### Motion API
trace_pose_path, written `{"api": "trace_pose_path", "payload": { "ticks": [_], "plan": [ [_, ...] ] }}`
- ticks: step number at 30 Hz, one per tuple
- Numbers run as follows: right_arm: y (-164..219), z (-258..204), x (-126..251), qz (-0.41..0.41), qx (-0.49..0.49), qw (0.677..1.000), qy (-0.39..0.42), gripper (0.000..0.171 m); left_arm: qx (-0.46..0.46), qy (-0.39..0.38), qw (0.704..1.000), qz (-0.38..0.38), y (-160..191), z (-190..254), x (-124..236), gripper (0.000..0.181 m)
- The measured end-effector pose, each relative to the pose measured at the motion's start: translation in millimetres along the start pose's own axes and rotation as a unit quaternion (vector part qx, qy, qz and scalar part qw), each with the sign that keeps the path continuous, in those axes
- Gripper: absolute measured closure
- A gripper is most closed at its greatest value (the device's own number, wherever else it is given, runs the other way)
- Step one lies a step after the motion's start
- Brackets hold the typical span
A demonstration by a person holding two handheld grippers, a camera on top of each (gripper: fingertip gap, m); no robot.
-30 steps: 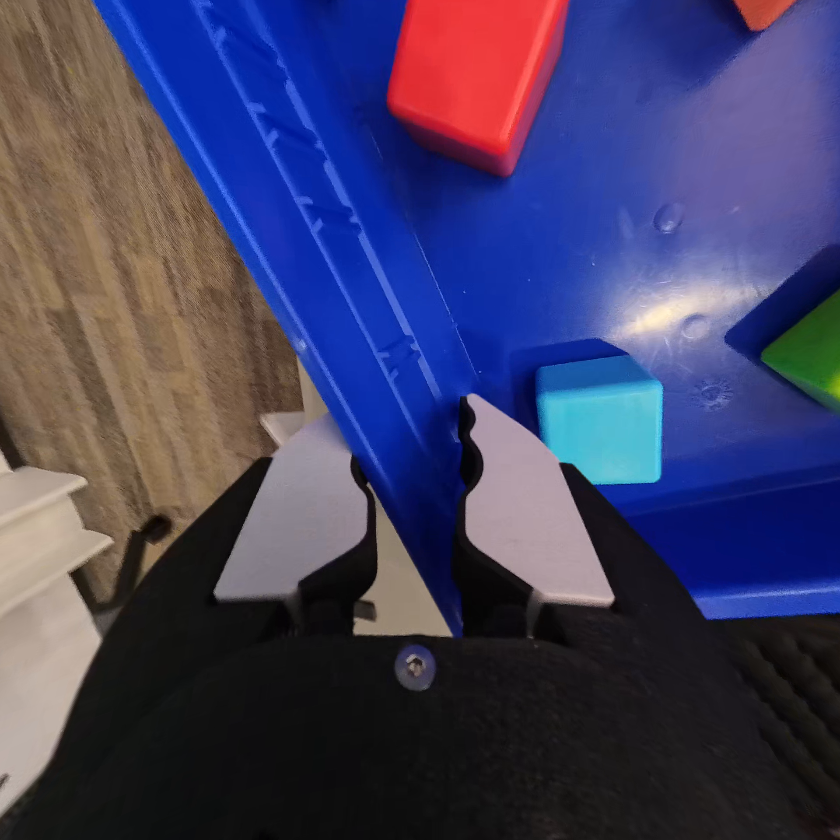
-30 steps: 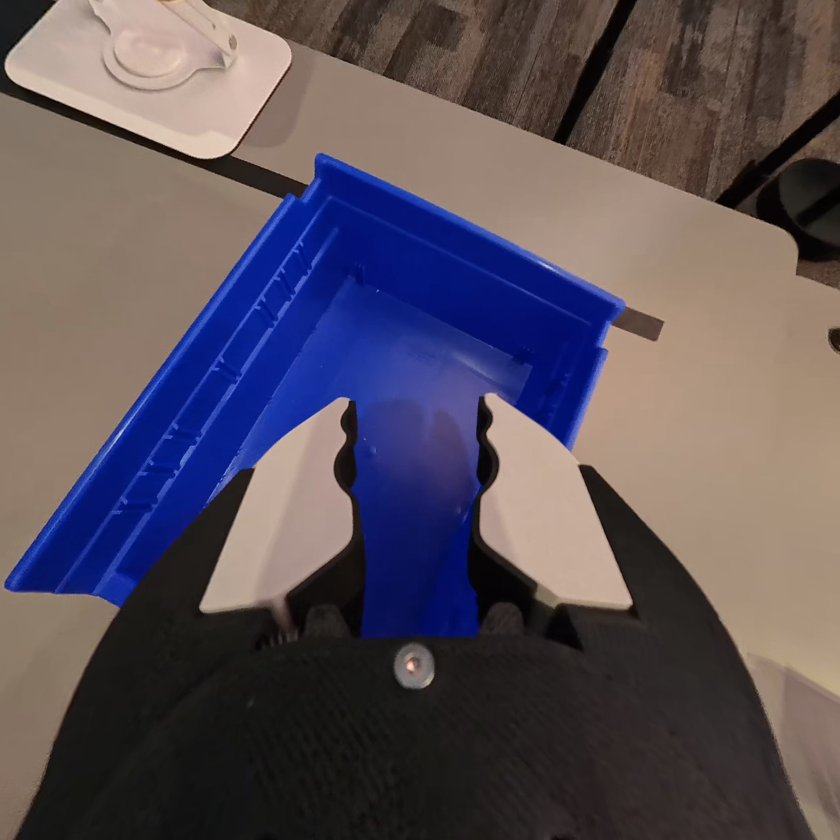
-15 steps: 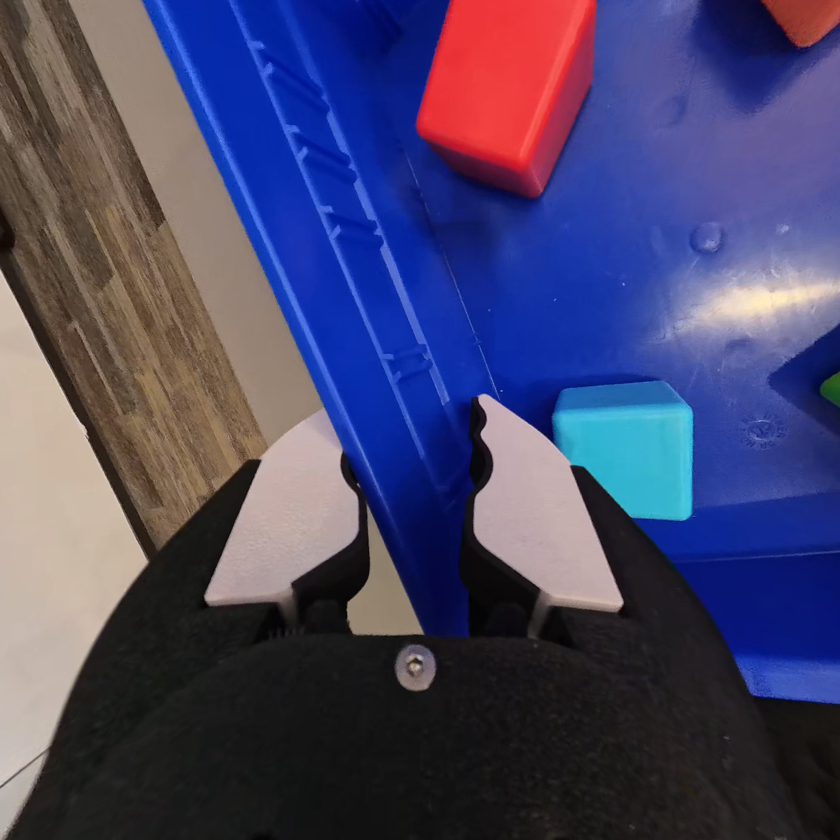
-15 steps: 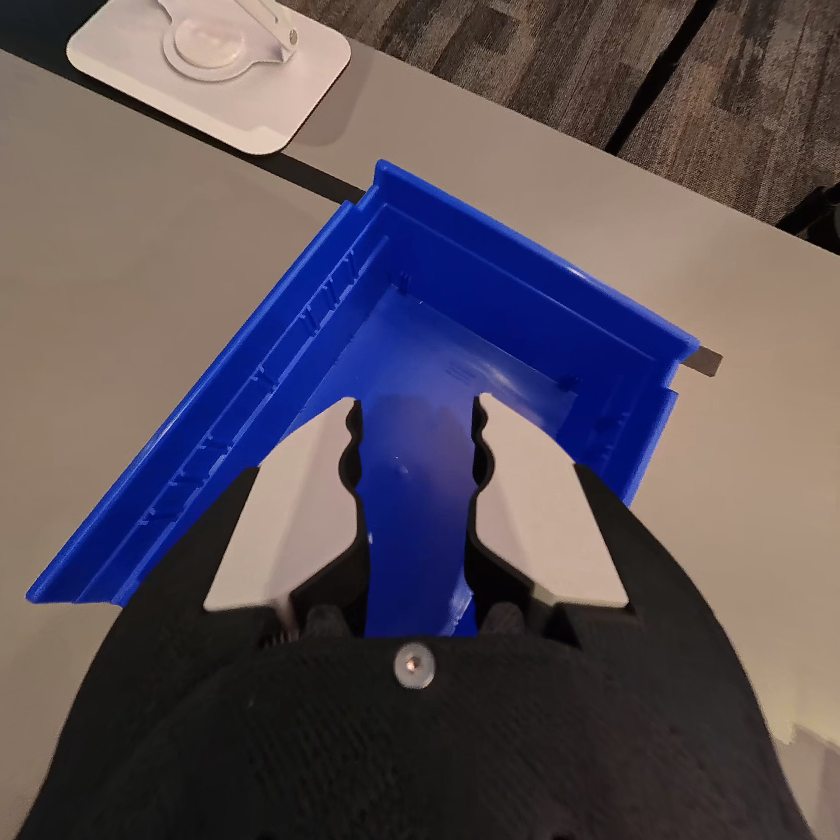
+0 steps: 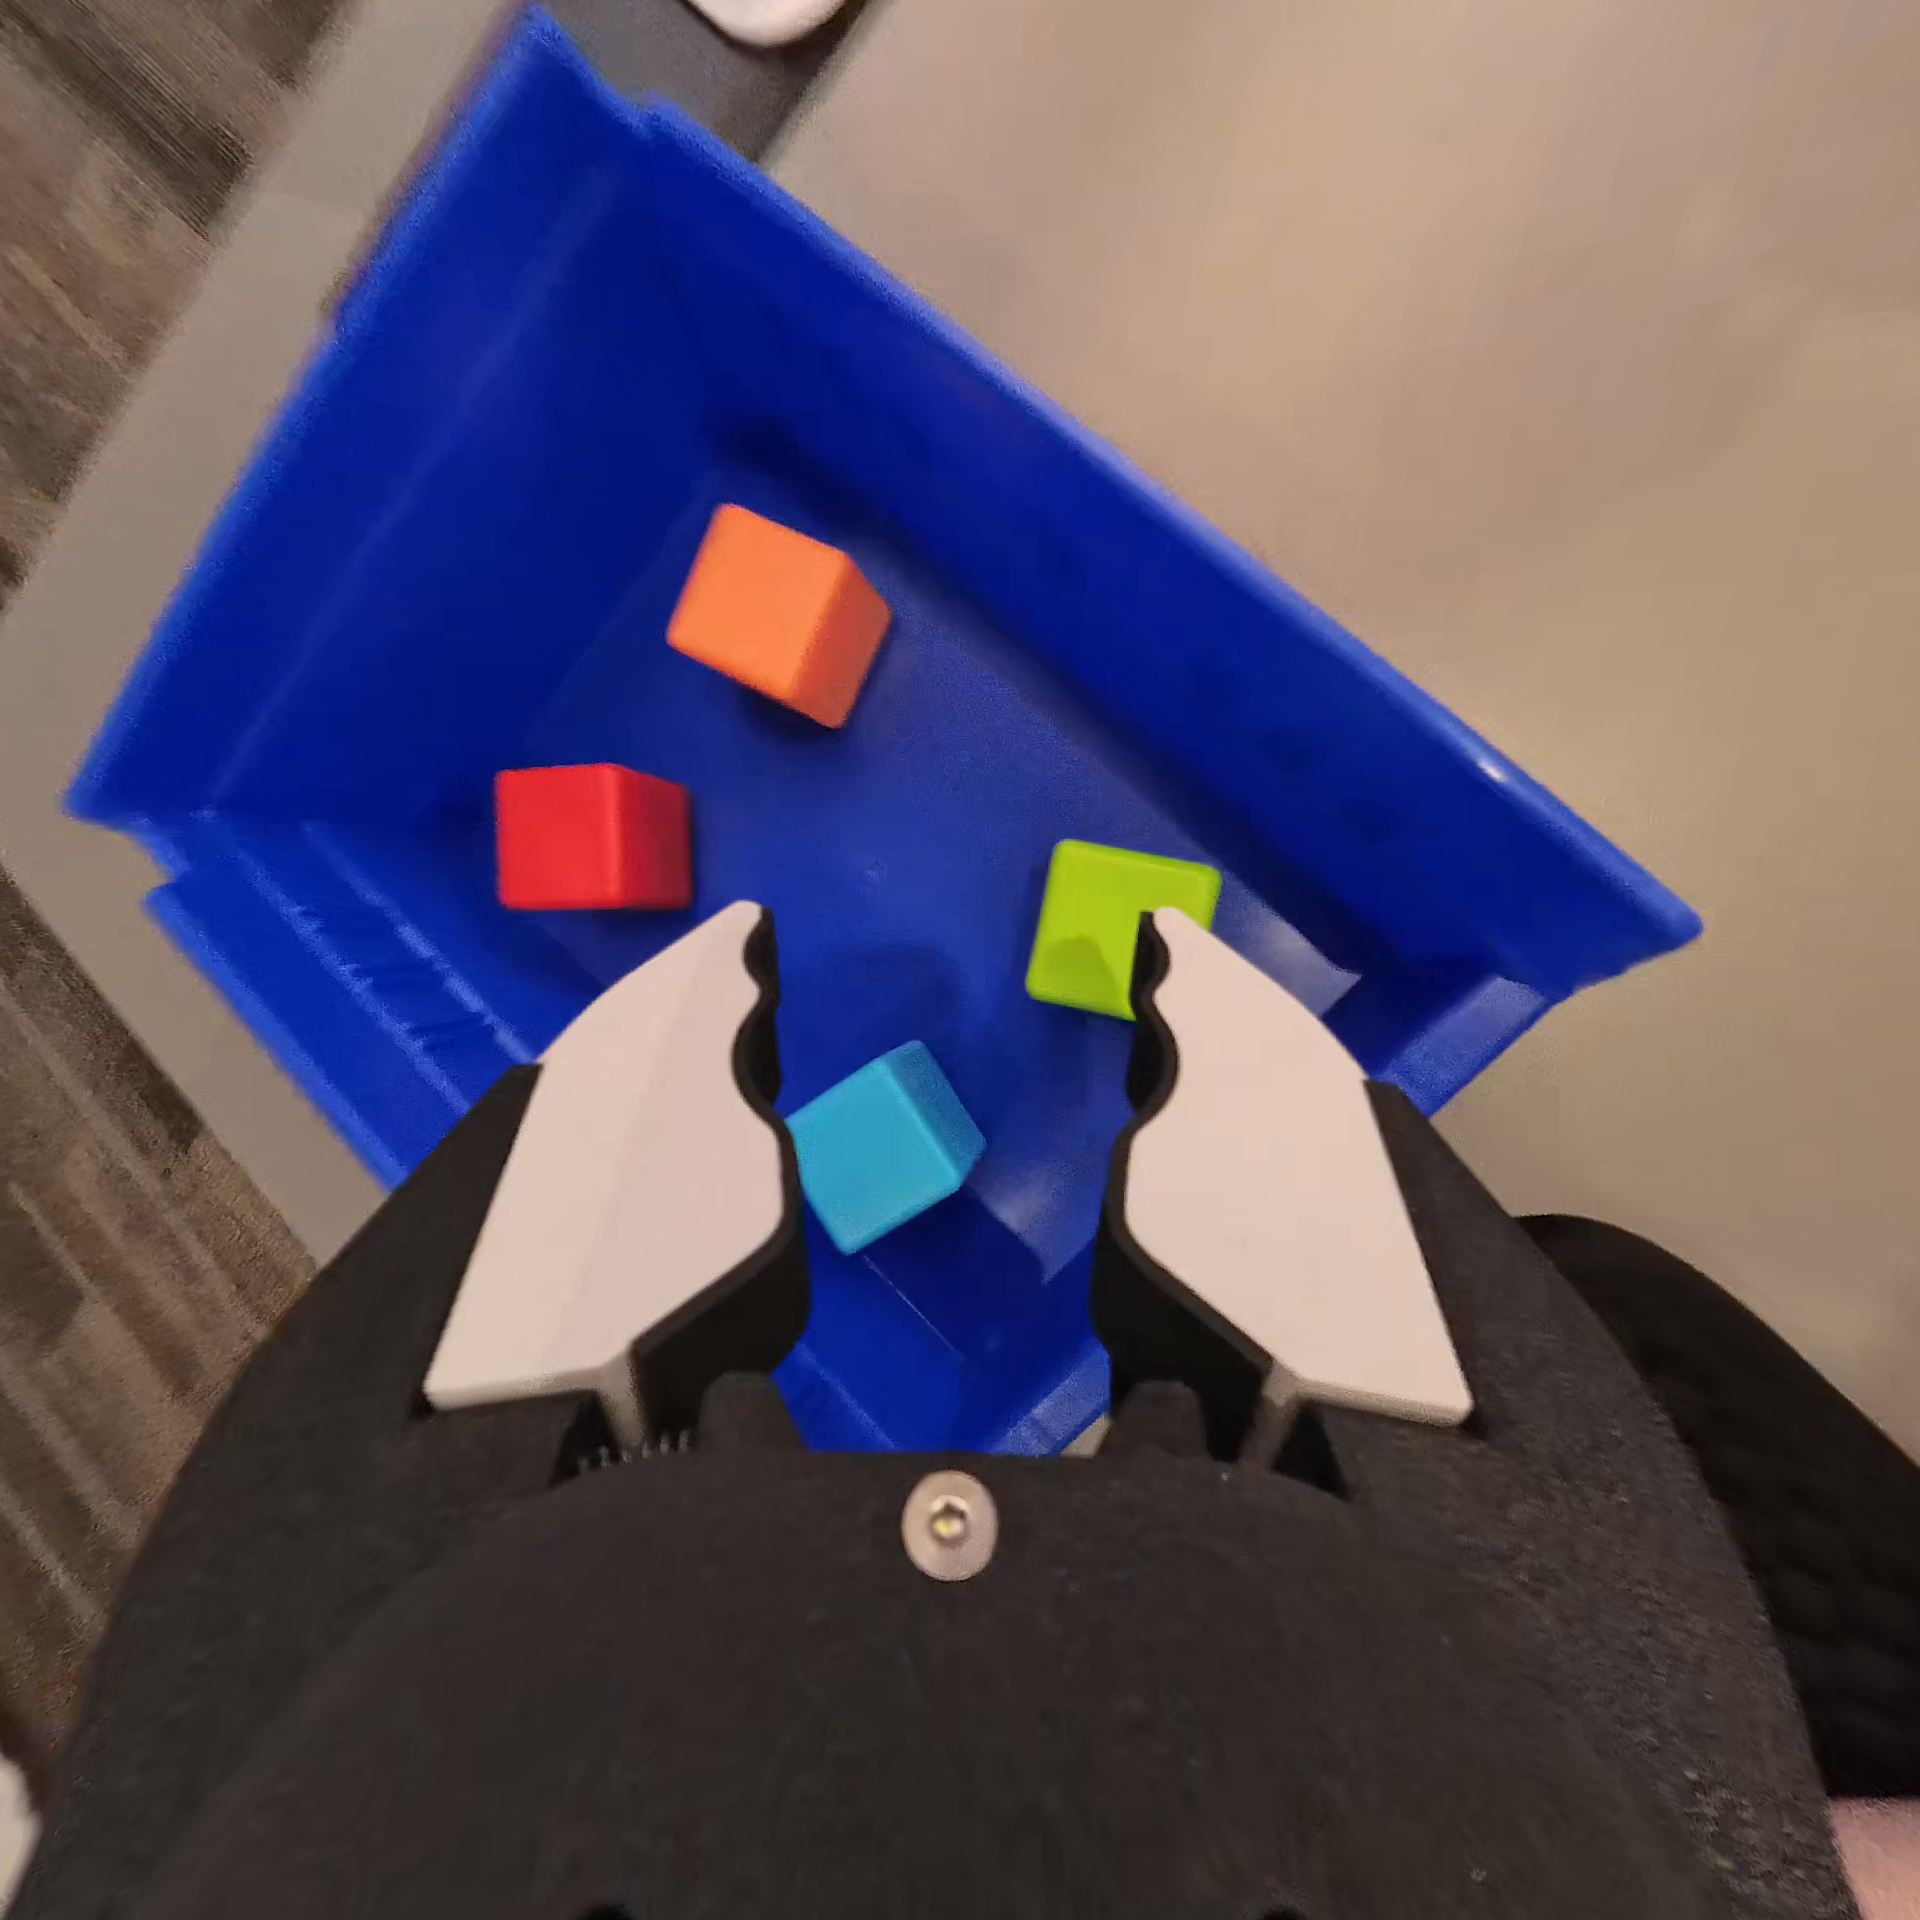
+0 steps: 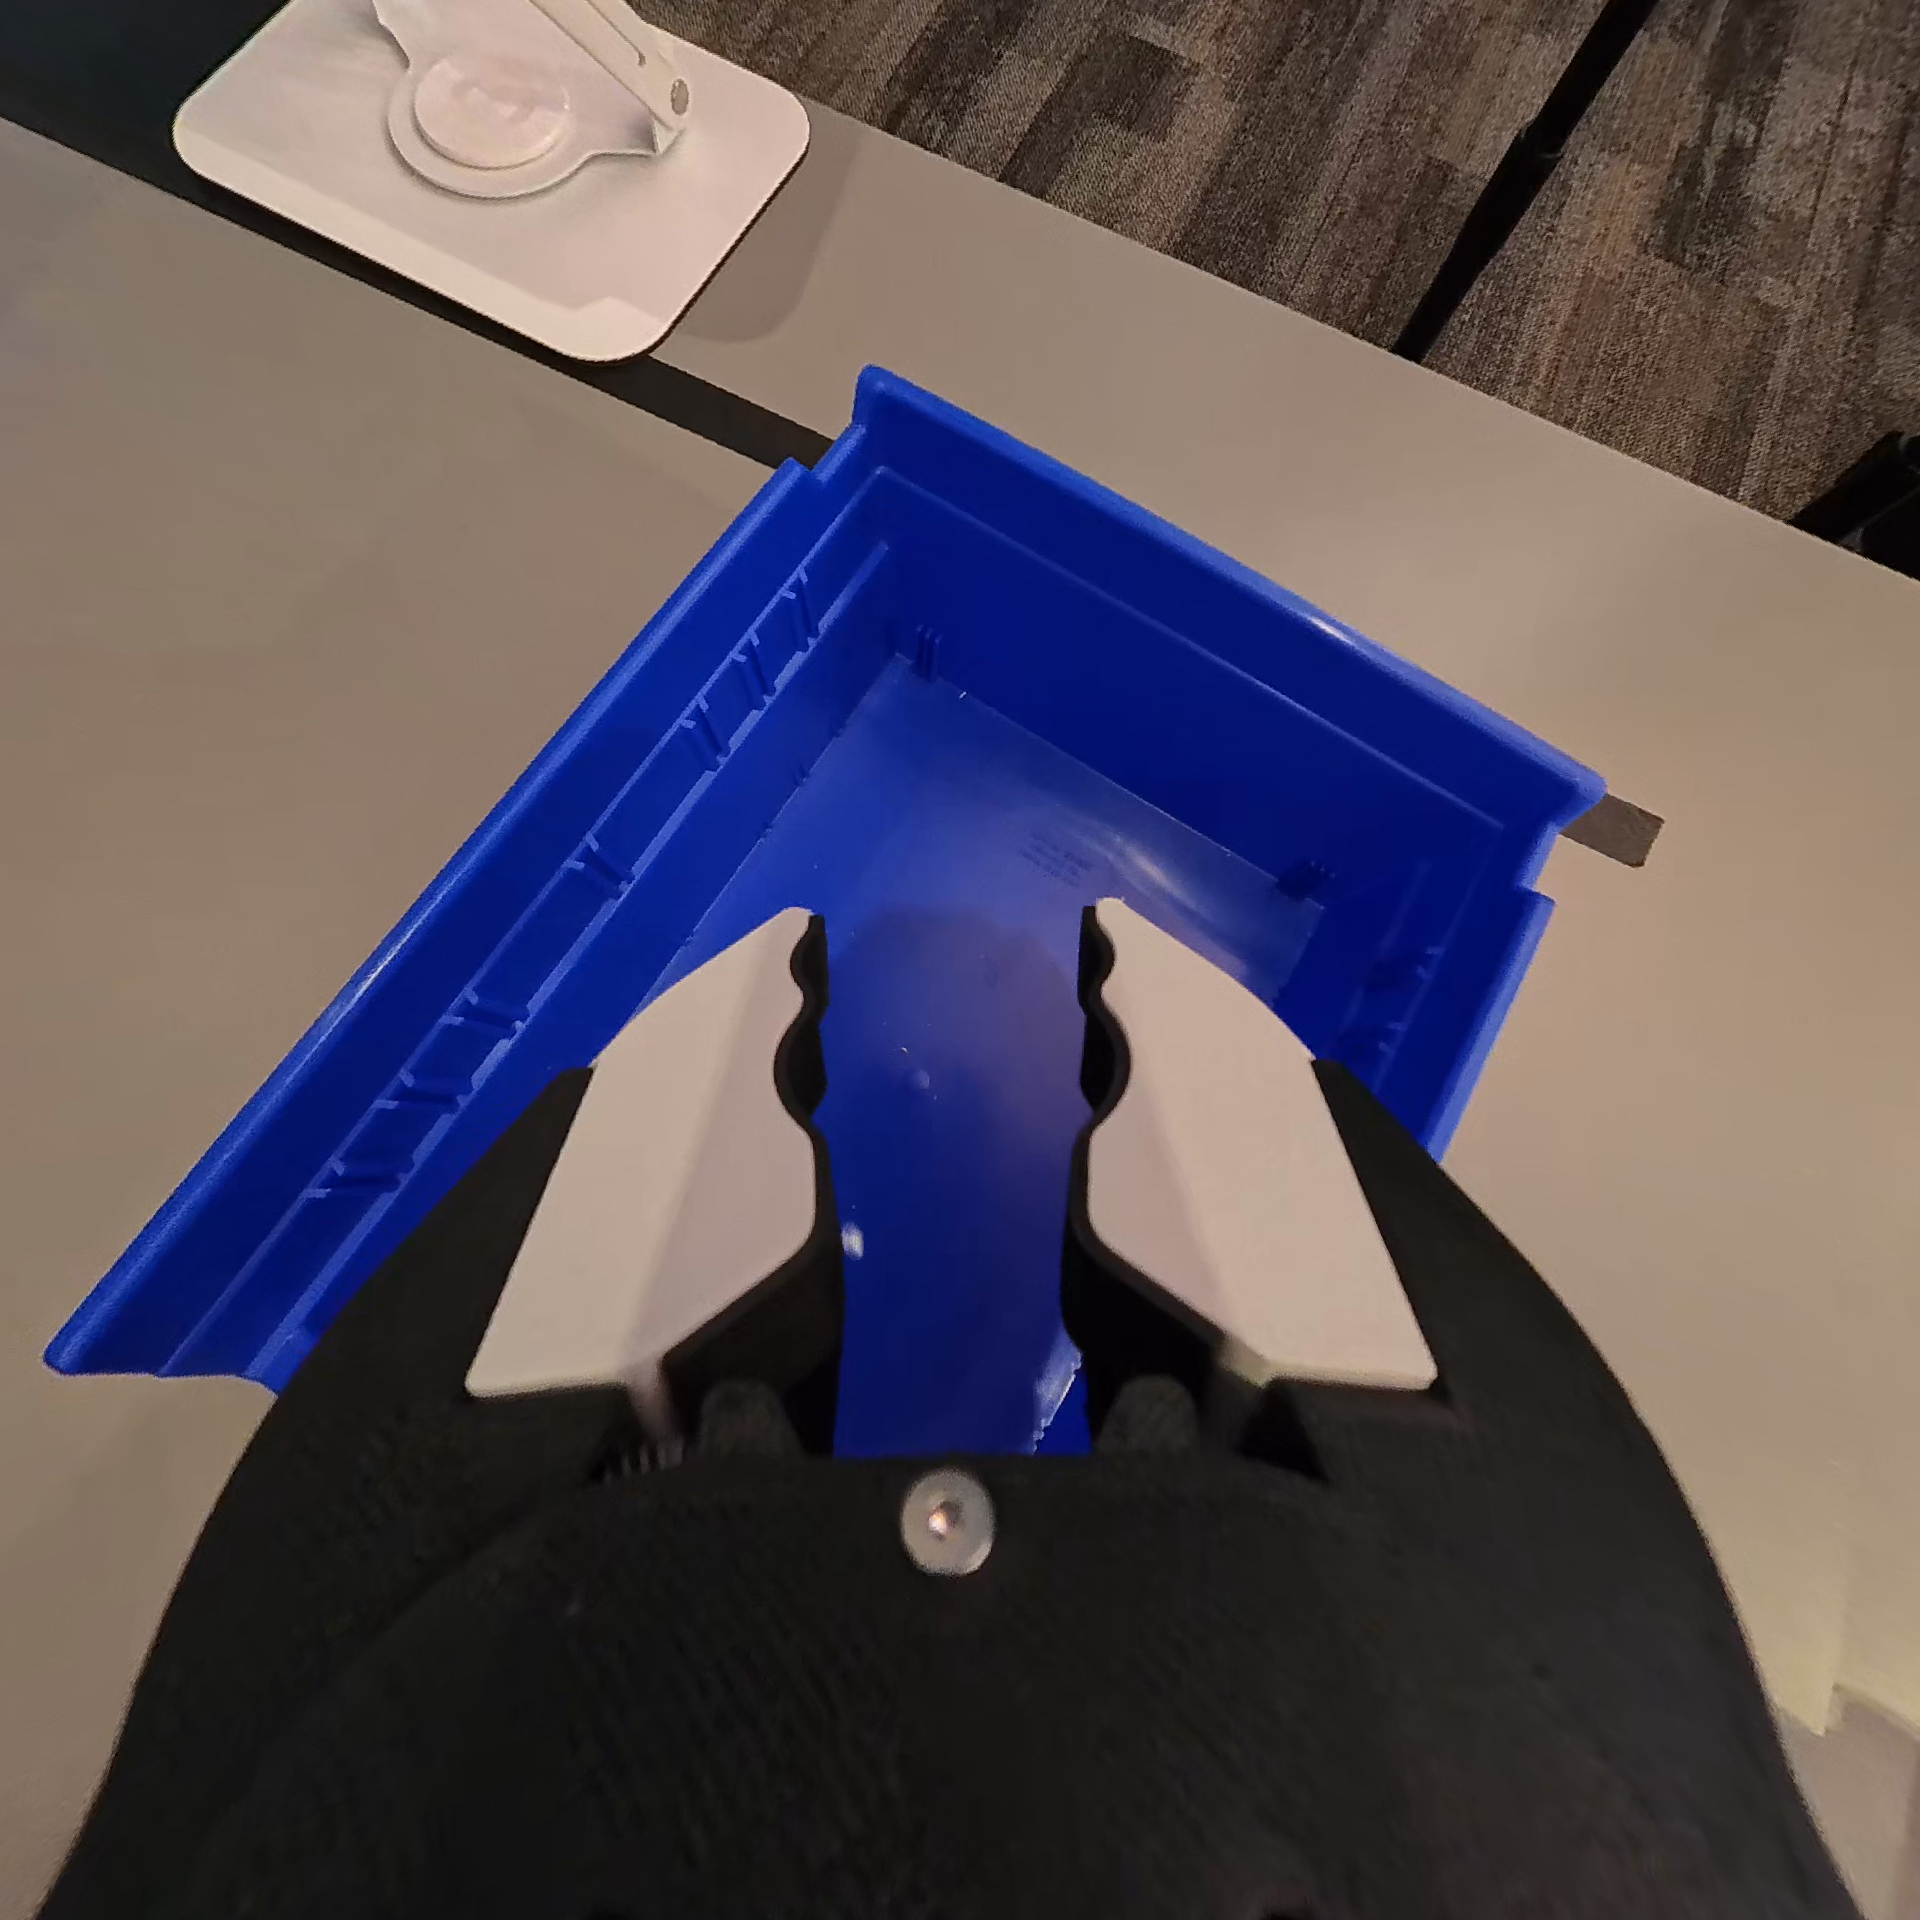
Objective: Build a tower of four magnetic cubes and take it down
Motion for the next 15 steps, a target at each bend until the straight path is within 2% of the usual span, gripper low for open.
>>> {"api": "trace_pose_path", "payload": {
  "ticks": [2,6,8,10,15],
  "plan": [
    [0.4,0.3,0.8,0.001,-0.002,1.0,-0.001,0.123,-0.002,0.043,0.997,-0.056,11.5,16.2,-20.3,0.122],
    [1.3,1.6,2.4,0.001,-0.006,1.0,-0.003,0.122,-0.013,0.065,0.984,-0.163,40.0,27.0,-41.6,0.113],
    [2.4,1.6,2.3,-0.001,-0.009,1.0,-0.006,0.122,-0.021,0.064,0.98,-0.188,48.1,27.4,-45.4,0.112],
    [0.8,-4.1,1.1,0.0,-0.006,1.0,-0.021,0.121,-0.027,0.078,0.98,-0.181,46.6,32.5,-50.7,0.114],
    [-29.8,-73.8,1.7,0.072,0.084,0.979,-0.17,0.121,-0.057,0.095,0.973,-0.201,53.6,39.7,-61.6,0.118]
  ]
}}
Point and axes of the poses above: each gripper's, where its closed fingertips meet, x back along the fingers, y out of its underside, z = x × y across the jaws, the point moved 2 cm from there along x, back along the fingers, and after that the axes turned 14 degrees about z, right-handed, at the moved point
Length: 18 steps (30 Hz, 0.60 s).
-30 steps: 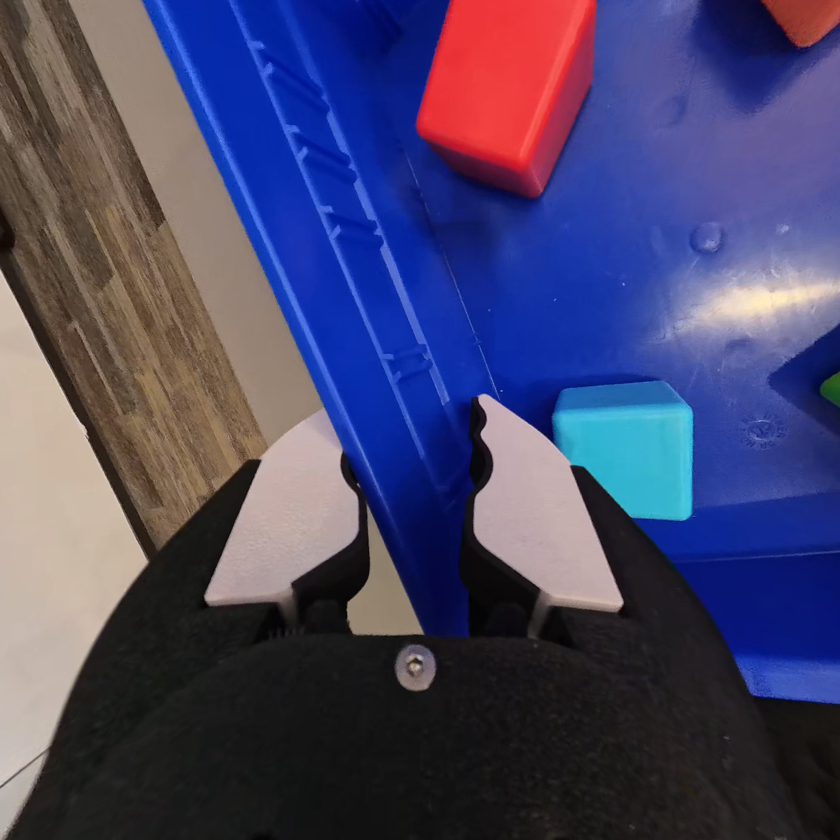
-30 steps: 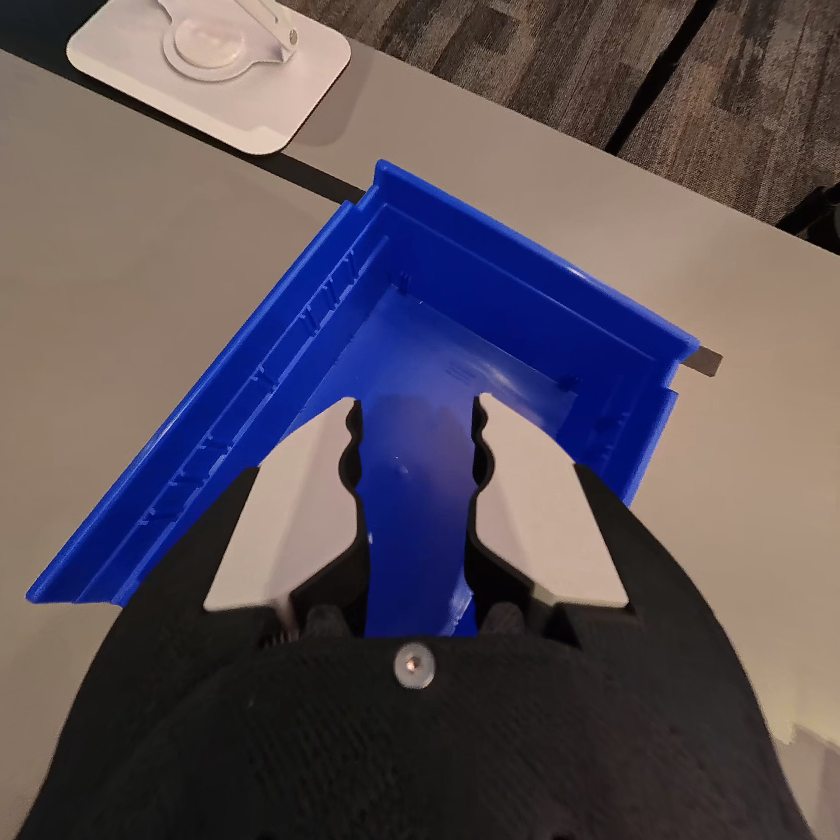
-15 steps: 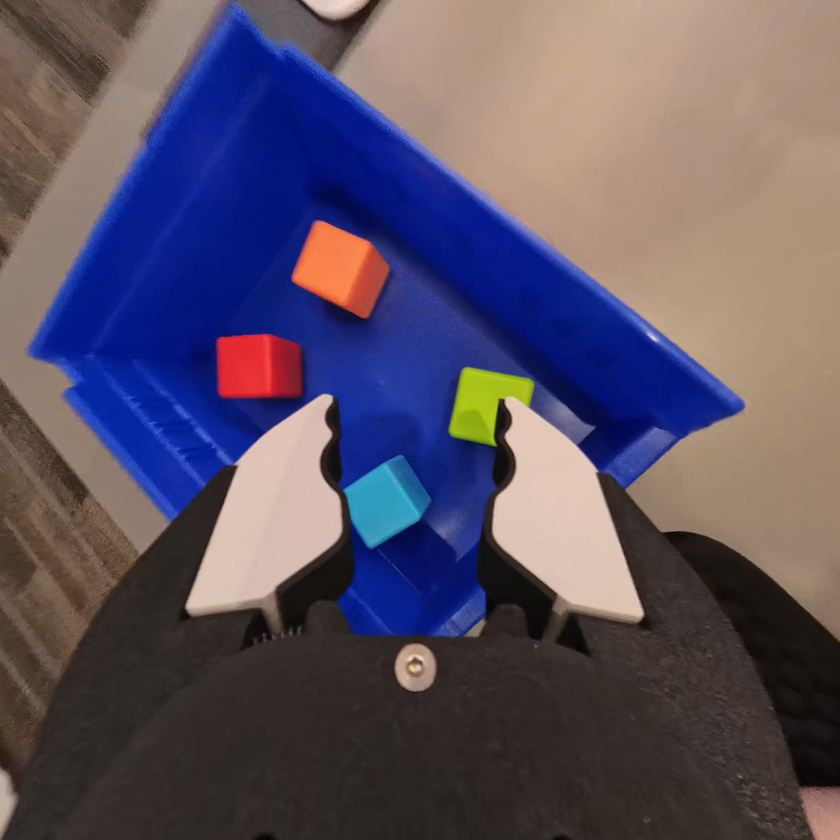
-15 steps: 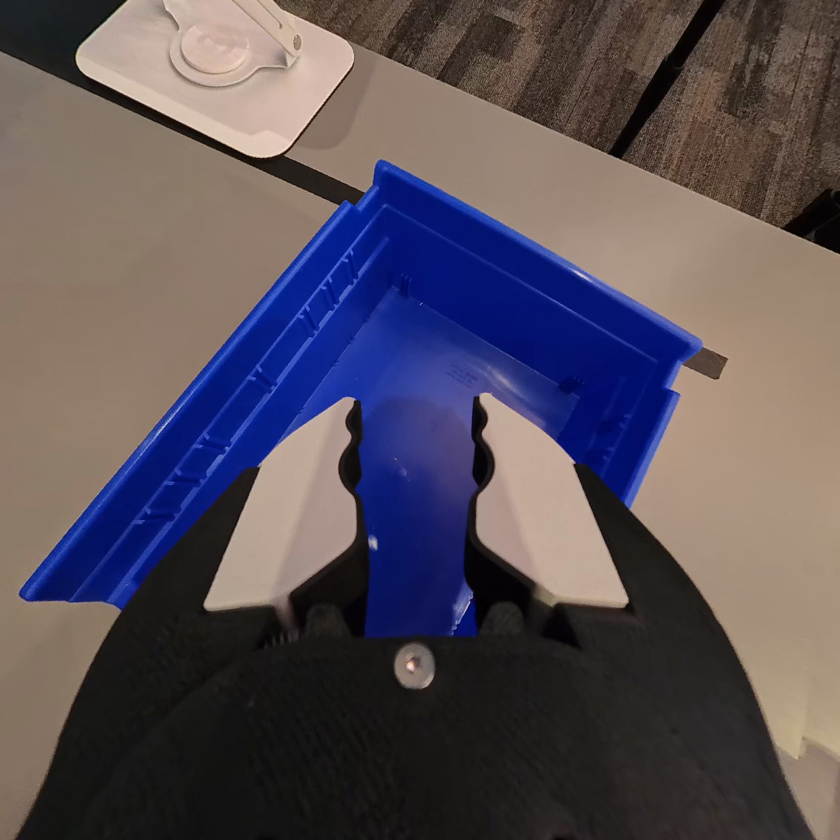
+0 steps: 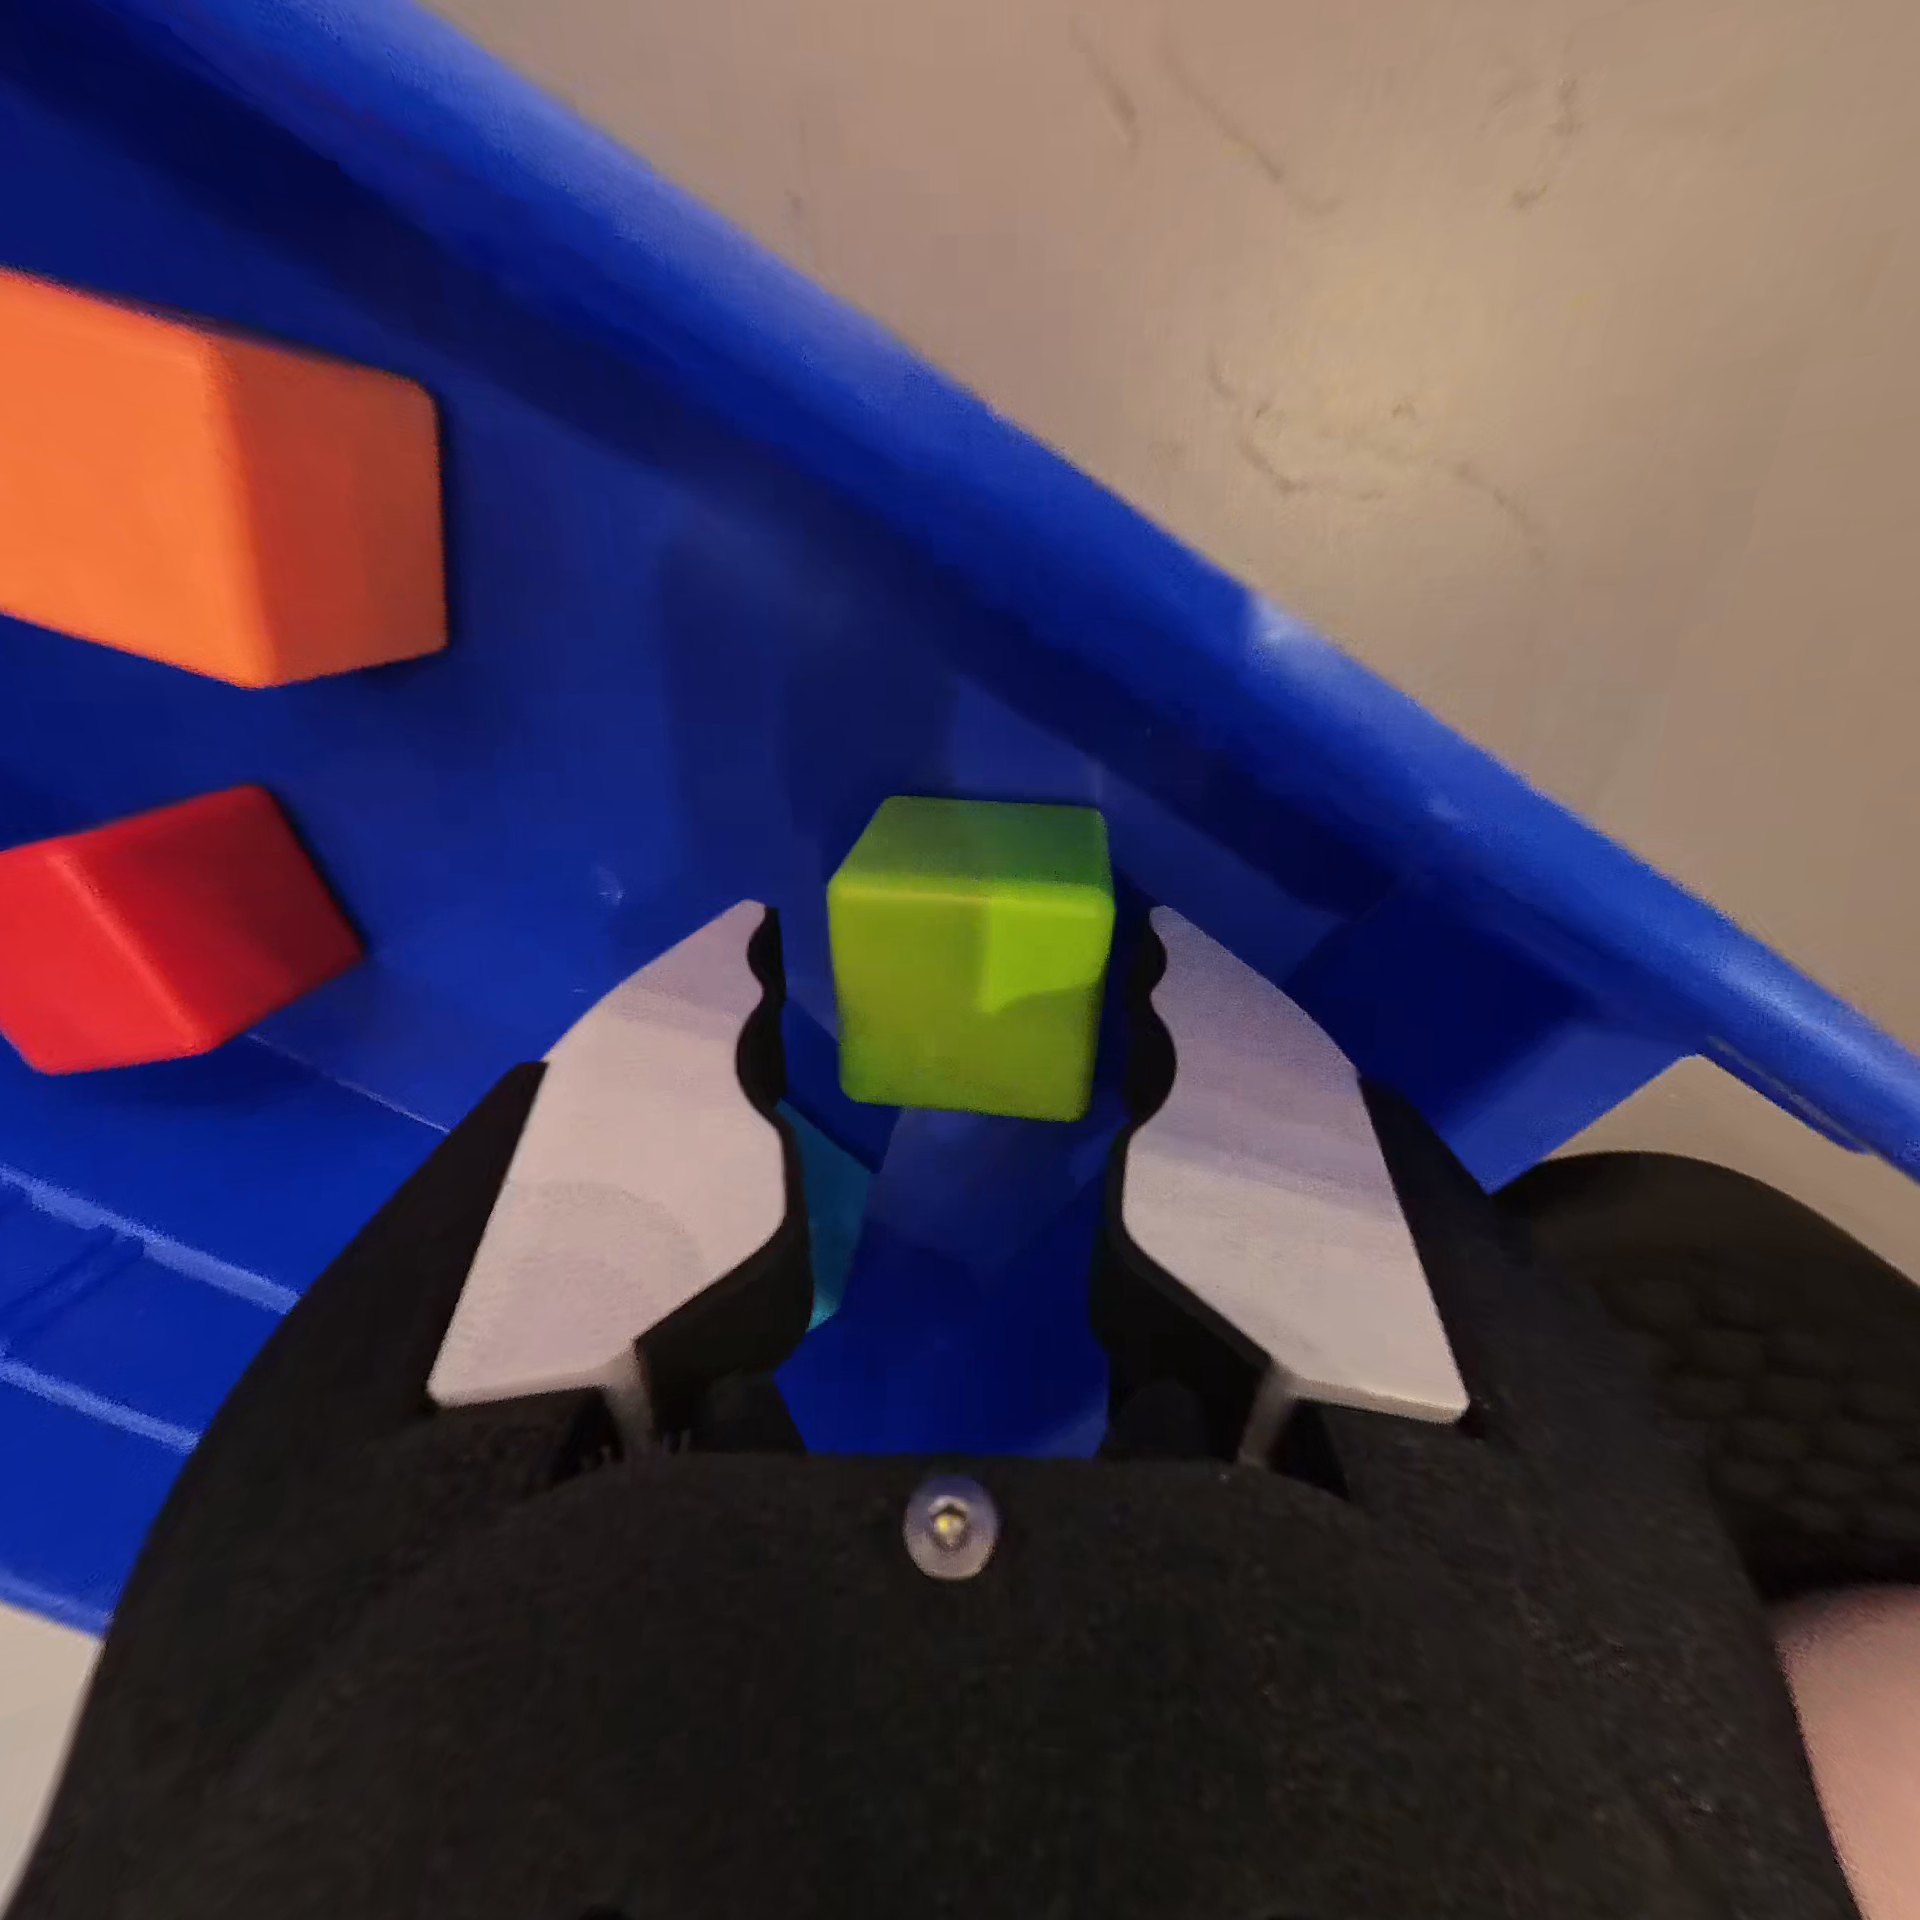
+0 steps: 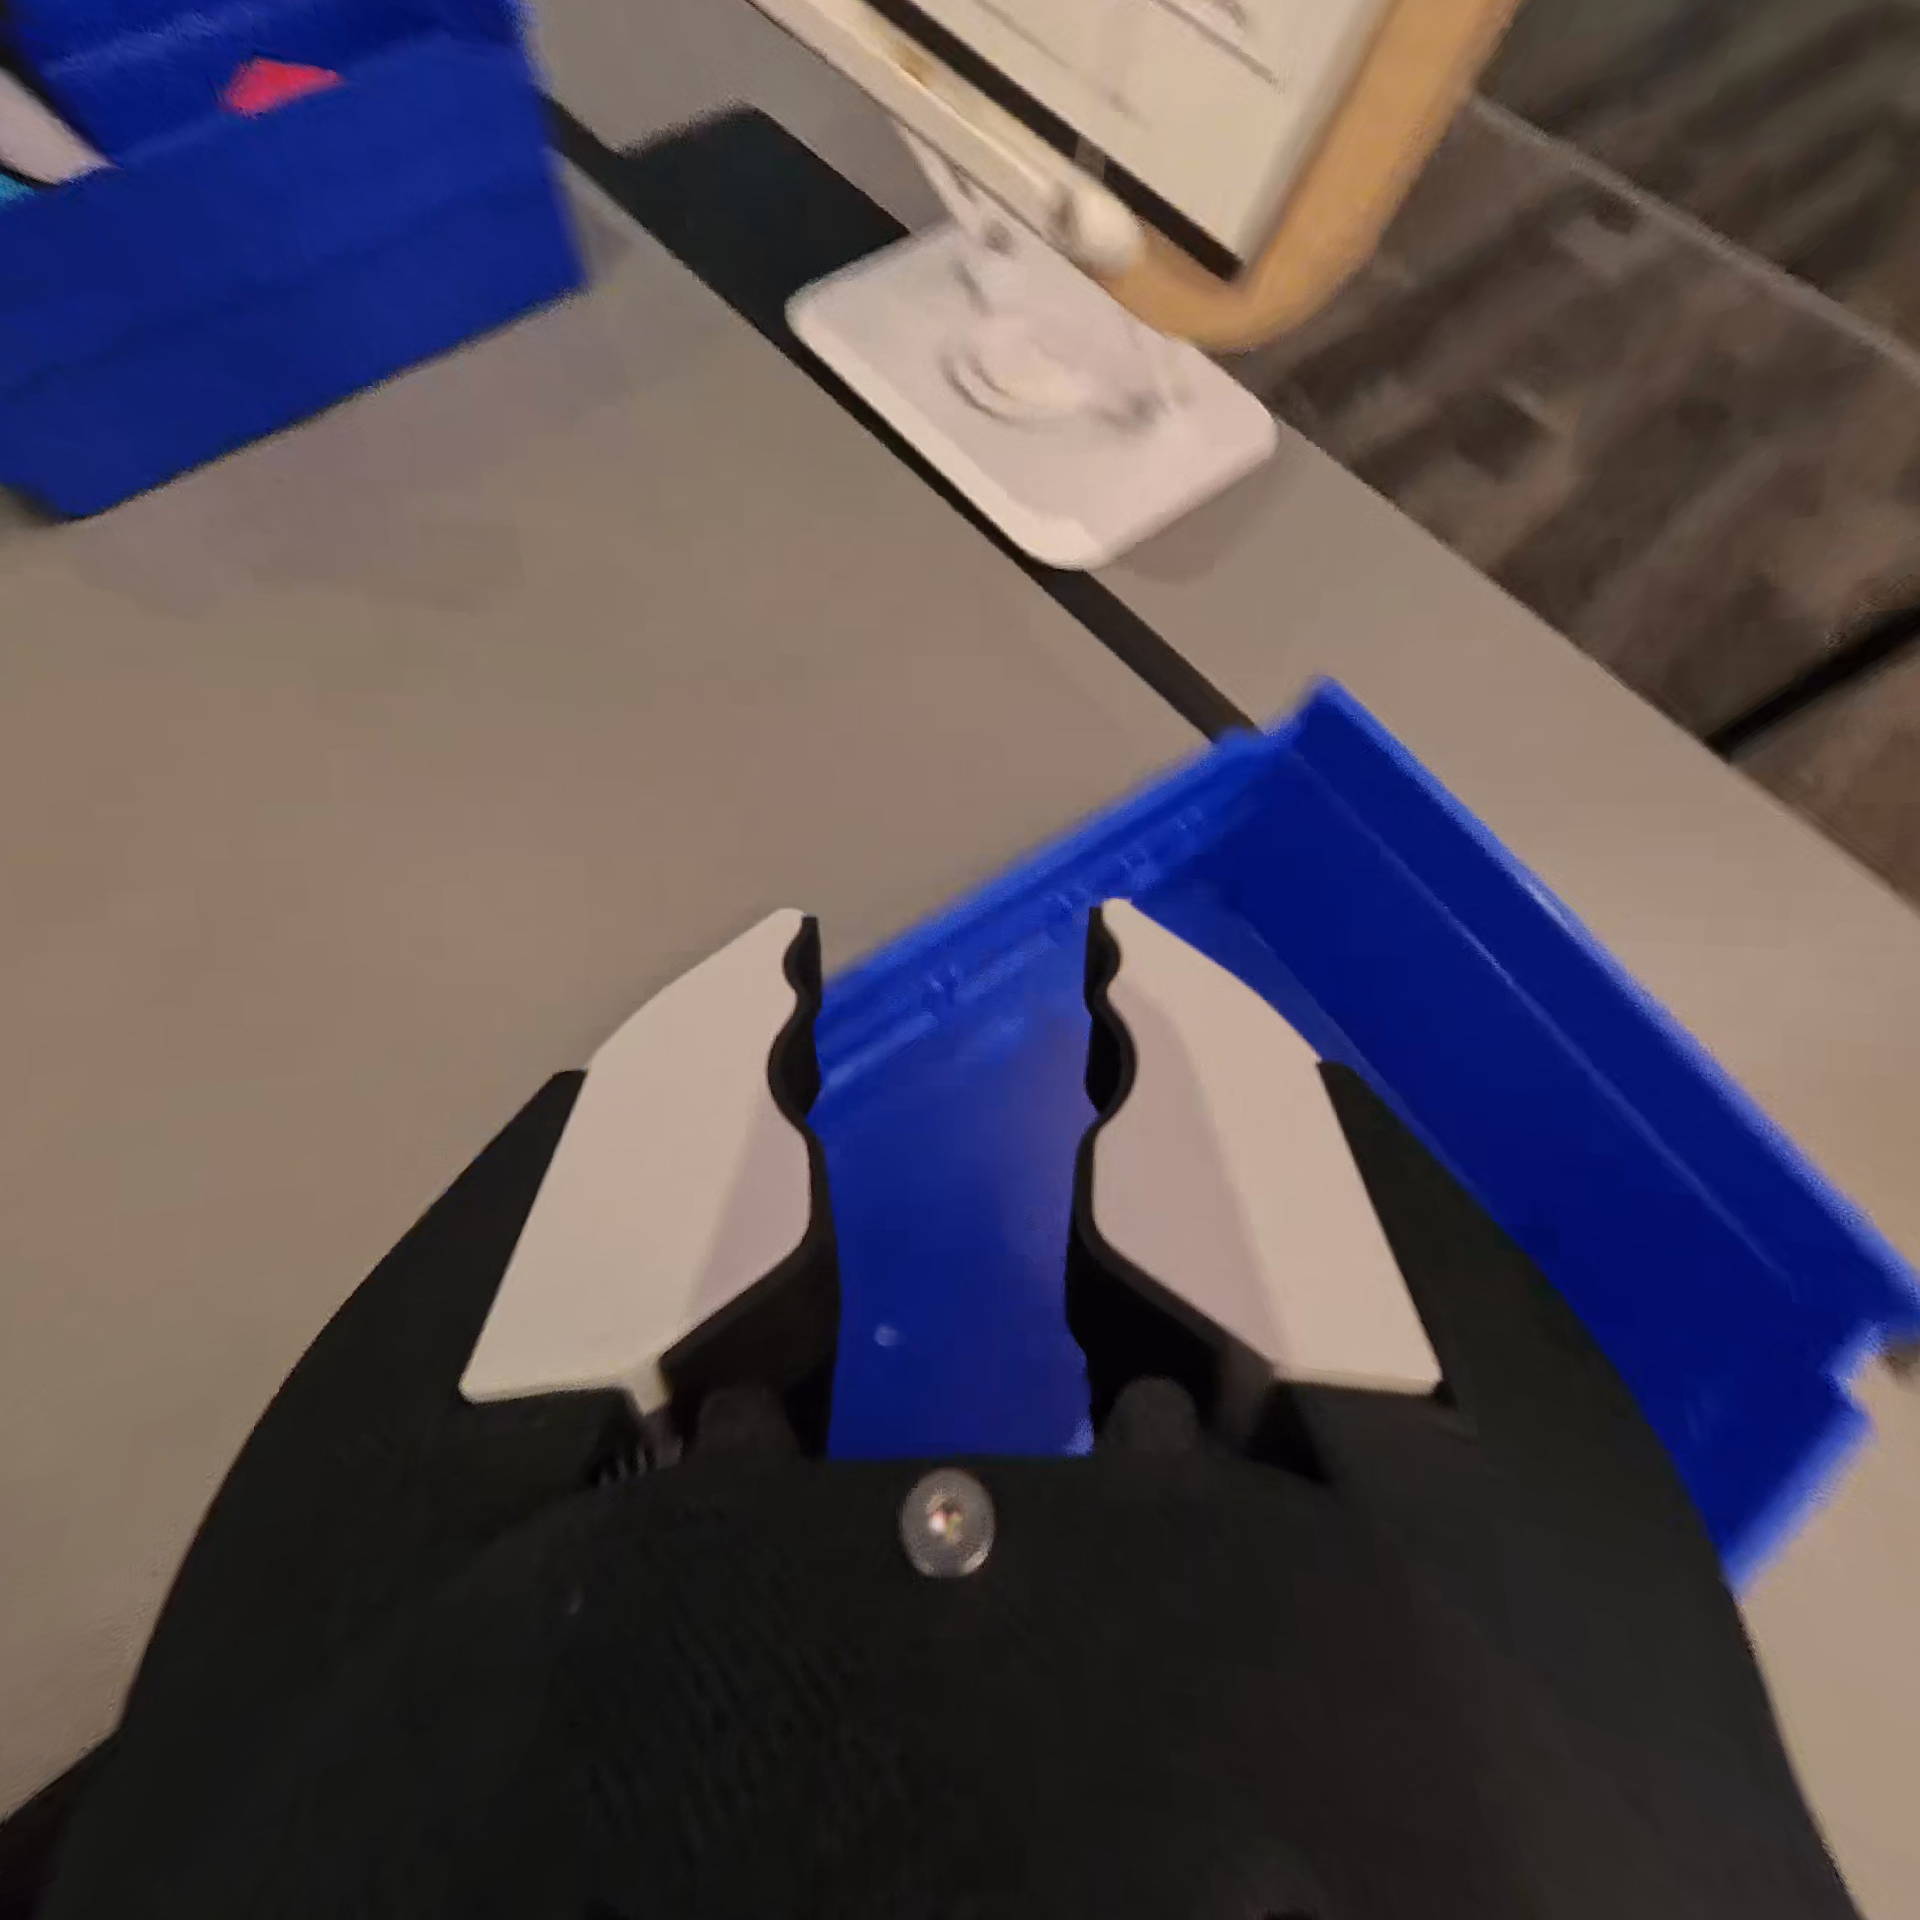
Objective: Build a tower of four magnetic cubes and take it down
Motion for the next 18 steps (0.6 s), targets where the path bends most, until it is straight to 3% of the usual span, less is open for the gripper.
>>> {"api": "trace_pose_path", "payload": {
  "ticks": [5,11,14,18],
  "plan": [
    [-41.0,-62.8,-23.9,0.073,0.028,0.989,-0.125,0.121,-0.011,0.024,1.0,-0.011,2.3,4.2,-10.4,0.13],
    [-34.4,-86.0,-39.8,0.039,0.055,0.985,-0.157,0.119,-0.019,0.002,1.0,-0.001,3.7,-1.6,1.3,0.131],
    [-25.3,-87.7,-43.5,0.014,0.07,0.985,-0.158,0.118,0.0,-0.04,0.999,0.036,1.7,-13.7,30.3,0.131],
    [-19.2,-90.7,-42.9,-0.003,0.067,0.983,-0.172,0.118,0.019,-0.115,0.984,0.135,-13.0,-19.6,99.5,0.131]
  ]
}}
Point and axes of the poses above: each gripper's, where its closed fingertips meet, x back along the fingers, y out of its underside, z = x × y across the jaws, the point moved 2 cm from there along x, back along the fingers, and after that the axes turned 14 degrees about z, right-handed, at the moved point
